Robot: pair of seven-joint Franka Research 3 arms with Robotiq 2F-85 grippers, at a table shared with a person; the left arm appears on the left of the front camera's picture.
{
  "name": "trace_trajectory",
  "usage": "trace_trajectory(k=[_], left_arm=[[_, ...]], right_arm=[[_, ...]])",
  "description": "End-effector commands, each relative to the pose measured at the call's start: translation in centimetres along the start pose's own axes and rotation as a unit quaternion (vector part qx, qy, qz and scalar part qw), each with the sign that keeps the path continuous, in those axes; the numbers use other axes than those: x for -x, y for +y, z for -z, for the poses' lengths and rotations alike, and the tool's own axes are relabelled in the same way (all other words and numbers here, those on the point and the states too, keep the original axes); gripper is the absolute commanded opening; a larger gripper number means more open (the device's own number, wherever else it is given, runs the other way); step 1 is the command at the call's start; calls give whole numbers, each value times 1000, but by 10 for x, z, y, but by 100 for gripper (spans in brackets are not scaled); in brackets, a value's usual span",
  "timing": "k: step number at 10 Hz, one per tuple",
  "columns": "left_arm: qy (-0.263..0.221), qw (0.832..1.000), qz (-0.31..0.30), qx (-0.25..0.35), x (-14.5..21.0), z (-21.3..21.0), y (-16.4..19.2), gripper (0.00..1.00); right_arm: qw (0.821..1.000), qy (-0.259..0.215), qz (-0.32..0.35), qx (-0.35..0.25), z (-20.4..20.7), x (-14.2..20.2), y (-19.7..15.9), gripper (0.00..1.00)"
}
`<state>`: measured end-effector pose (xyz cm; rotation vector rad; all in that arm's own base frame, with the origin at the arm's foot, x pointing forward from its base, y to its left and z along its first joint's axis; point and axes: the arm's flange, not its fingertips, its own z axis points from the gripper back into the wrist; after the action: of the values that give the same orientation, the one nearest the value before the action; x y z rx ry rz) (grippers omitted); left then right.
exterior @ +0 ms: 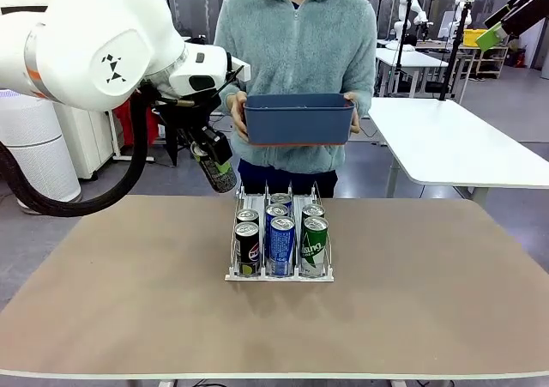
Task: Fill the beverage cans into the dispenser.
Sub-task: Place the picked Pepsi coke in the line of the Automatic Can Dispenser with the same cans.
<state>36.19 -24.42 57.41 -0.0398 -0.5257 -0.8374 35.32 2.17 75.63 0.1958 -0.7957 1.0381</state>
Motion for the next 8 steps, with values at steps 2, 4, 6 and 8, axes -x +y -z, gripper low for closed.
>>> trace_trajectory(k=[2, 4, 6, 8], left_arm=[[-10, 1000, 8, 4, -4, 11, -37, 58], [-8, 1000, 27, -6, -2, 21, -70, 58], [-6, 999, 34, 4, 4, 41, -93, 58], [32, 998, 58, 0, 17, 70, -111, 58]], right_arm=[[1000, -2, -1, 3, 1, 1, 0, 100], [1000, -2, -1, 3, 1, 1, 0, 100], [1000, -2, -1, 3, 1, 1, 0, 100], [1000, -2, -1, 3, 1, 1, 0, 100]])
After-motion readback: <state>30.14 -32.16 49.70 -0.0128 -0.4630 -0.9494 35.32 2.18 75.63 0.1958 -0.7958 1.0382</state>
